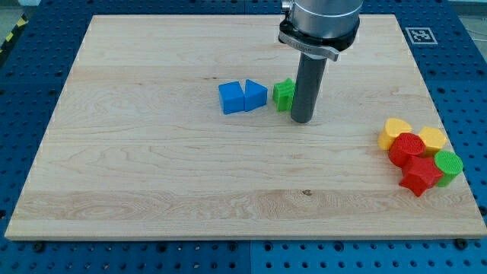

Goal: Slide the green star into the right side of the blue triangle

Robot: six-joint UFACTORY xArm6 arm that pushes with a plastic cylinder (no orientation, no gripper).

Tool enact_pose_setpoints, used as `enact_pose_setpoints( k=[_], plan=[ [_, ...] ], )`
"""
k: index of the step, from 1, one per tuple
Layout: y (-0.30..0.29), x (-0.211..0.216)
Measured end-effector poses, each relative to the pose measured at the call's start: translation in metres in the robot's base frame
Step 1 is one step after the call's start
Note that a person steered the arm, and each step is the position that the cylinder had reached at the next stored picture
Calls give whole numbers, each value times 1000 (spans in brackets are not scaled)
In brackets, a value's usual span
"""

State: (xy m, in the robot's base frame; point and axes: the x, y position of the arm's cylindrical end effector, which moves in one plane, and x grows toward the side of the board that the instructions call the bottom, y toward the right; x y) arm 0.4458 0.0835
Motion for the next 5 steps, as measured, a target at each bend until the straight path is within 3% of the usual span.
enact_pose_setpoints(
  k=[2, 5],
  plan=[
    [30, 29],
    [29, -1]
  ],
)
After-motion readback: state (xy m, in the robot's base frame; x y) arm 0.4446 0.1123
